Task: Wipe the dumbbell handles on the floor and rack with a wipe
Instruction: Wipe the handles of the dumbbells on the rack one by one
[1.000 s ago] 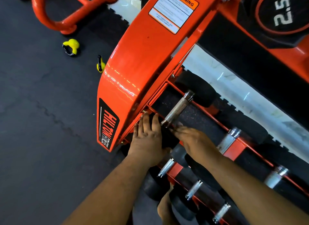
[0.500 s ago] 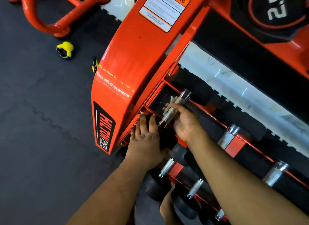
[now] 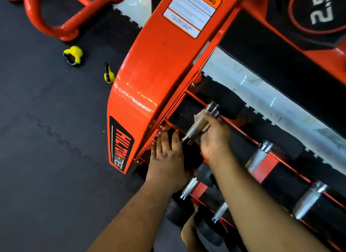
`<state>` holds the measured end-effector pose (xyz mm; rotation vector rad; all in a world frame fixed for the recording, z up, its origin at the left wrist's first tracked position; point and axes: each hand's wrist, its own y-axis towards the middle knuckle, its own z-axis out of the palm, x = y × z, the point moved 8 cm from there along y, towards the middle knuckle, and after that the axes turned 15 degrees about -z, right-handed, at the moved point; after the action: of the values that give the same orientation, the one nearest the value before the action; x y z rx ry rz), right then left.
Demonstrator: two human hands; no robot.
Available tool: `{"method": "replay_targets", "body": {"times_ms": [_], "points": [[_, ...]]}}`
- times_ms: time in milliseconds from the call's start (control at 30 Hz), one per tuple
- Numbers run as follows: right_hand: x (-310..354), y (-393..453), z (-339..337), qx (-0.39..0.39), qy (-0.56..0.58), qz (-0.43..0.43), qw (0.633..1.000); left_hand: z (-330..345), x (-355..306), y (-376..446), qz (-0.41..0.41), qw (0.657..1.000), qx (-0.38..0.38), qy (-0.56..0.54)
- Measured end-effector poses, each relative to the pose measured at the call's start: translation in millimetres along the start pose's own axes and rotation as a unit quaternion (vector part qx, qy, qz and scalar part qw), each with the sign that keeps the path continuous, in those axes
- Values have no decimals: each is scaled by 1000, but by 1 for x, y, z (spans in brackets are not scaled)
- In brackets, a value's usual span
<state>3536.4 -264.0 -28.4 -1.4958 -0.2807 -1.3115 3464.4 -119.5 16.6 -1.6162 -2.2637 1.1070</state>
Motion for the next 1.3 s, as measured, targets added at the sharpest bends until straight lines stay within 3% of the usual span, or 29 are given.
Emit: {"method": "replay_targets", "body": {"times_ms": [133, 267, 333, 400, 567, 700, 733, 833, 900, 967, 1033, 1100, 1133, 1200, 1300], "points": [[3, -16, -3, -12, -74, -53, 996, 0, 1, 1, 3, 1000, -10, 5], [12, 11, 21, 4, -9, 58, 998, 1, 0, 0, 7, 1000, -6, -3], [13, 17, 25, 2, 19, 65, 998, 0, 1, 0, 11, 1000, -6, -6], [8, 7, 12, -5, -21, 39, 999, 0, 1, 0, 13, 1000, -11, -9], [-18, -32, -3, 122, -173, 64, 975, -1, 0, -1, 18, 1000, -14, -8], [10, 16, 4, 57, 49, 51, 996, 2, 1, 0, 18, 1000, -13, -9], [12, 16, 8, 69, 53, 42, 995, 1, 1, 0, 17, 1000, -11, -7], [-19, -12, 2, 168, -131, 69, 975, 2, 0, 0, 19, 1000, -4, 1], [-28, -27, -11, 188, -223, 70, 954, 2, 0, 0, 16, 1000, 0, 3], [-15, -25, -17, 150, -206, 34, 966, 3, 0, 0, 17, 1000, -2, 5], [7, -11, -20, 55, -104, -12, 993, 3, 0, 0, 16, 1000, 1, 6], [23, 0, -14, -25, -40, -70, 996, 2, 1, 1, 15, 1000, 3, 3], [25, -1, -12, -37, -71, -104, 991, 2, 0, 1, 17, 1000, 4, 1], [22, -14, -11, -2, -244, -183, 952, 0, 0, -1, 21, 1000, -1, -3], [22, -49, -15, 137, -455, -281, 834, 0, 0, -1, 27, 1000, -5, -1]]}}
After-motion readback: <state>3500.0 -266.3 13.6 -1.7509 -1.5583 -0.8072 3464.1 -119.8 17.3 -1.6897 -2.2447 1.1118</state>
